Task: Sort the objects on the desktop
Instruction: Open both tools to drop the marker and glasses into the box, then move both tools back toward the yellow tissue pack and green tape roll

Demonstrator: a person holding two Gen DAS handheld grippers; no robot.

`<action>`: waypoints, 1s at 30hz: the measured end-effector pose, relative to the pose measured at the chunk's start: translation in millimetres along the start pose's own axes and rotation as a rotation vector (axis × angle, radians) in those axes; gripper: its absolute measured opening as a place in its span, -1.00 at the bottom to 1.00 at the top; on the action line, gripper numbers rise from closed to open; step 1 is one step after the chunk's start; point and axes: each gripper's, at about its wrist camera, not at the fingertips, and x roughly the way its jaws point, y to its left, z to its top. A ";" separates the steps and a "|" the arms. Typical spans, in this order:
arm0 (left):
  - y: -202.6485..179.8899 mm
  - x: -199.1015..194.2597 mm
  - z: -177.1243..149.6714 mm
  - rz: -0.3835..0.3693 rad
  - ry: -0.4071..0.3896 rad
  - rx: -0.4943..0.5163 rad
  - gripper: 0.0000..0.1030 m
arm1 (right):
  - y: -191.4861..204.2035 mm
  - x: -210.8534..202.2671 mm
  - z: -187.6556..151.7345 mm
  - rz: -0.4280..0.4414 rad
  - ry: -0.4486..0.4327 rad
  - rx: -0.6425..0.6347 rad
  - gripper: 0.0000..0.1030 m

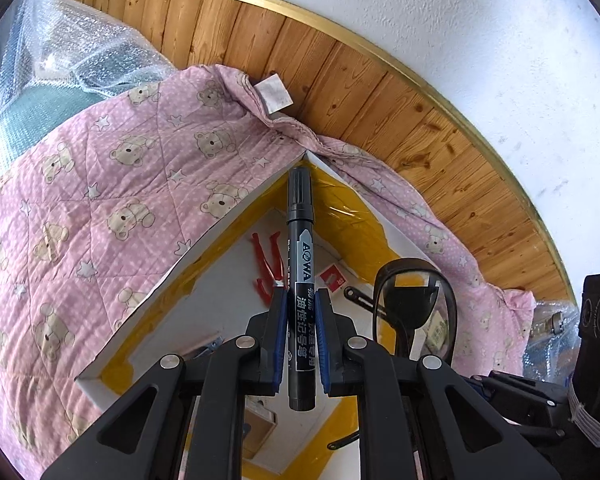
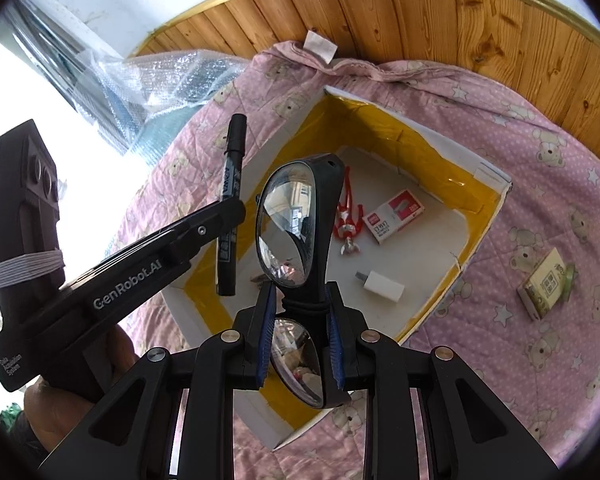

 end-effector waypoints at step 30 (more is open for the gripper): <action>41.3 18.9 -13.1 0.045 0.133 -0.061 -0.43 | -20.5 30.6 -20.7 0.081 0.093 0.058 0.02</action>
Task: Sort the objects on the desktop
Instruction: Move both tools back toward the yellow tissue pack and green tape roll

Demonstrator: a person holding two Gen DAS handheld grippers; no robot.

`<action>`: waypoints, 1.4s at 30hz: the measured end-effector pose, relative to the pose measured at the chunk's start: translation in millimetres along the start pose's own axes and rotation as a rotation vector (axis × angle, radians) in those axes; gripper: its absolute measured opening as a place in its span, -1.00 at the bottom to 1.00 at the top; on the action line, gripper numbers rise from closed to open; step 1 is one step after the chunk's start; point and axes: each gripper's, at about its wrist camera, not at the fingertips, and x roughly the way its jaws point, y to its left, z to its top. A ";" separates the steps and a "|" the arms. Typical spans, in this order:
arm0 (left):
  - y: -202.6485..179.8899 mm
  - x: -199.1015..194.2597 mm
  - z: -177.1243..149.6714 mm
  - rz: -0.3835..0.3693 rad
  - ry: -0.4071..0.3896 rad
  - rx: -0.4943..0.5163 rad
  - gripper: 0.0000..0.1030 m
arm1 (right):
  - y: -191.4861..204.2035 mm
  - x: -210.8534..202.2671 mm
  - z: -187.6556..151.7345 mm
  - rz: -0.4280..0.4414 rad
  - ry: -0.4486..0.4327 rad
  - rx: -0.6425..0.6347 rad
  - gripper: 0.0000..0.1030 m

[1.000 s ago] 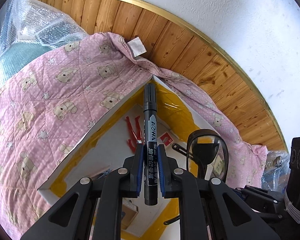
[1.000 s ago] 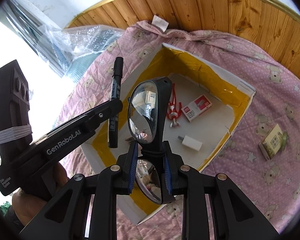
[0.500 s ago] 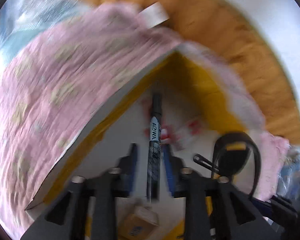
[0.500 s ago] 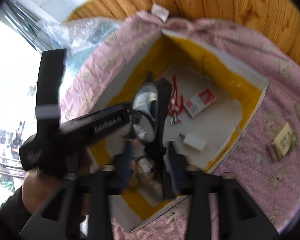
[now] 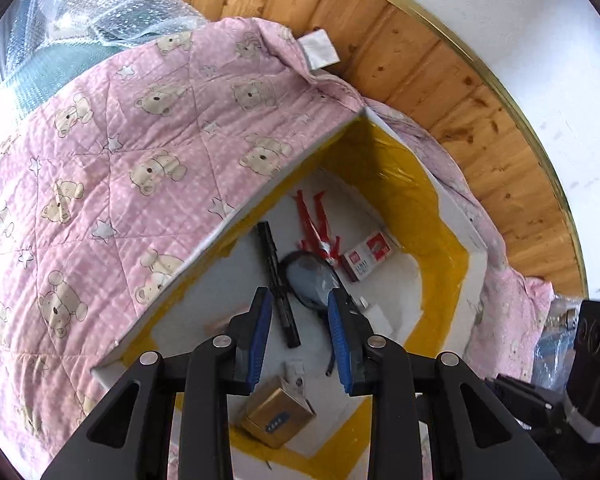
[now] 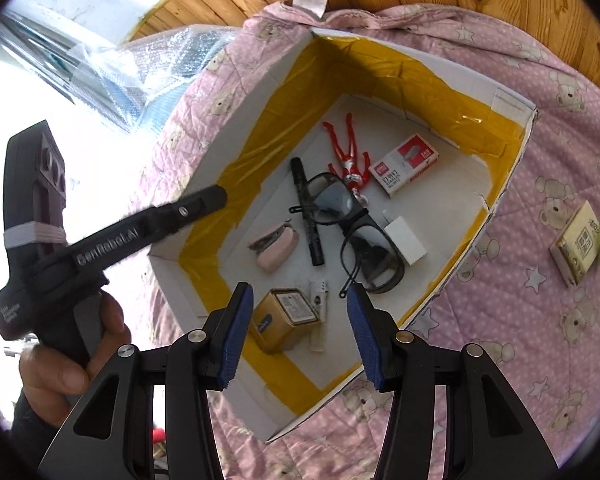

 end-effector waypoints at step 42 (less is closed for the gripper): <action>-53.7 -96.3 -59.8 -0.098 -0.069 0.108 -0.37 | 45.6 -83.7 -53.9 -0.022 -0.128 -0.024 0.03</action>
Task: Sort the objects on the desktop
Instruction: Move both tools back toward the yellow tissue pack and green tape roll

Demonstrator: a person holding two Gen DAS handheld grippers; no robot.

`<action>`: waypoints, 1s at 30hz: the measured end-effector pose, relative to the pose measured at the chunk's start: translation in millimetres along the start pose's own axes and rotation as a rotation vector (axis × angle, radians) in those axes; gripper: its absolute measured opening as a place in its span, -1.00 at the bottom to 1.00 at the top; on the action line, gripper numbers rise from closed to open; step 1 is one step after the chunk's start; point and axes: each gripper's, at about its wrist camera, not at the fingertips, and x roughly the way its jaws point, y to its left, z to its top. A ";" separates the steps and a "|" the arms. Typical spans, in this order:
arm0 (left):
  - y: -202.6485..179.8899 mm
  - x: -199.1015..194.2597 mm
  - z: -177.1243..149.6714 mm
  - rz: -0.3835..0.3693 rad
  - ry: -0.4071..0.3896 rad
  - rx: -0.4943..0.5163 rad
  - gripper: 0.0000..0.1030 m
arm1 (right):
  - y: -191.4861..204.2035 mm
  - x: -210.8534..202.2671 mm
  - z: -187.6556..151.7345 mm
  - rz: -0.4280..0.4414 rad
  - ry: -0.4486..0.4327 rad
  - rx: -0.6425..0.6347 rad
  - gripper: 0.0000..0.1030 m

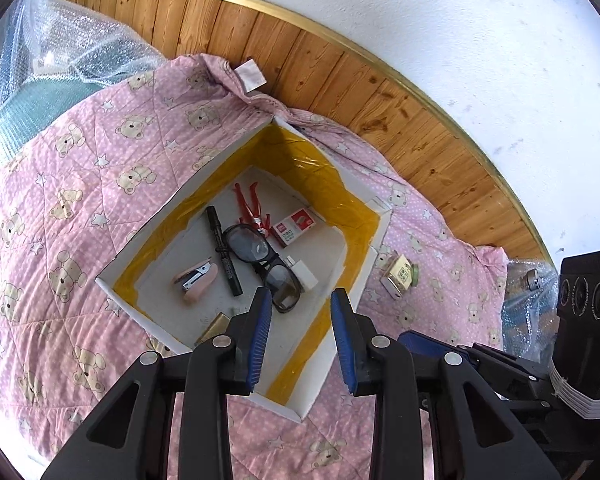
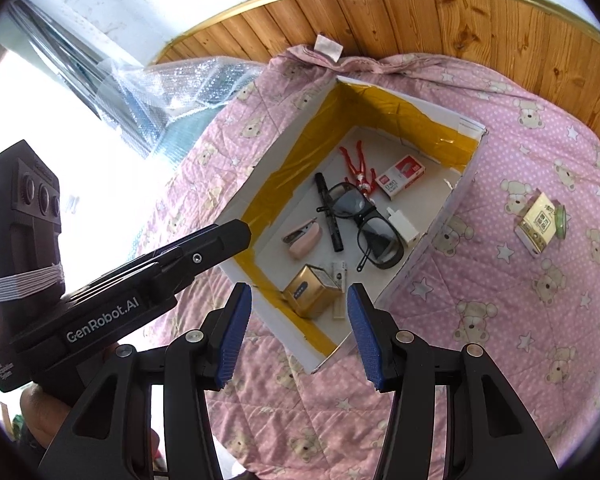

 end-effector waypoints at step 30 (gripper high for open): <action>-109.7 17.5 -35.3 -0.005 0.089 0.207 -0.37 | -98.6 -59.8 -51.6 0.017 -0.128 0.233 0.03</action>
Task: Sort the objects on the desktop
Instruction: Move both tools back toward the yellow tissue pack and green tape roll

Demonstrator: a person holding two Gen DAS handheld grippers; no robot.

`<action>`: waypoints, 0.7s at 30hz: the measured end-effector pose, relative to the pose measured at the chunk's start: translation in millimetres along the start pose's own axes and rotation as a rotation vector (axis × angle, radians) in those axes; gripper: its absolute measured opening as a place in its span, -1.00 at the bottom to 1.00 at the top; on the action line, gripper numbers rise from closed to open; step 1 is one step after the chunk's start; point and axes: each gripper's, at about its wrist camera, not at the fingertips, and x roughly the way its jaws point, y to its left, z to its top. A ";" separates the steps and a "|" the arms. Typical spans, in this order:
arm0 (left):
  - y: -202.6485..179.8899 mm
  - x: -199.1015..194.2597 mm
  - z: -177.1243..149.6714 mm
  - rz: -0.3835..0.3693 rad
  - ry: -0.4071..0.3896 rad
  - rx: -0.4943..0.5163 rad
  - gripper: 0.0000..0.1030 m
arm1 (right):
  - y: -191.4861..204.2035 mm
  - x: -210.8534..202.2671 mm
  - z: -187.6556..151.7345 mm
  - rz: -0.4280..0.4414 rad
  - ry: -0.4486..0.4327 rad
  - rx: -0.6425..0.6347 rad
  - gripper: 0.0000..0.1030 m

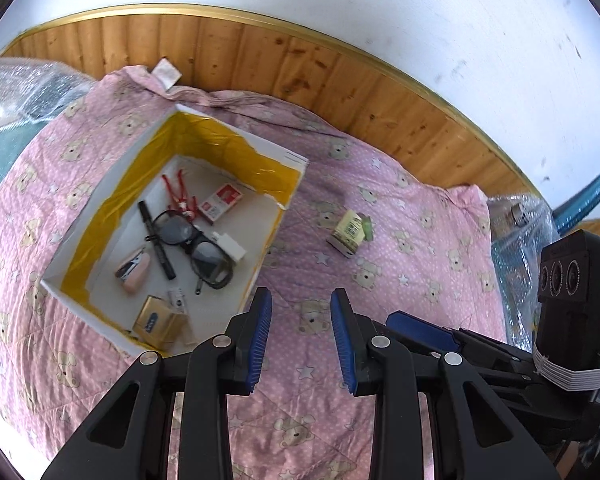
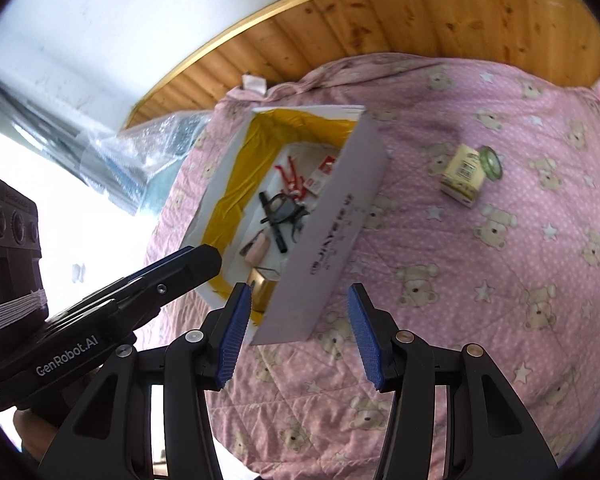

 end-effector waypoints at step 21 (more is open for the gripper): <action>-80.3 84.7 13.4 -0.010 0.134 0.136 -0.37 | -116.0 -0.9 3.0 -0.016 -0.030 0.238 0.03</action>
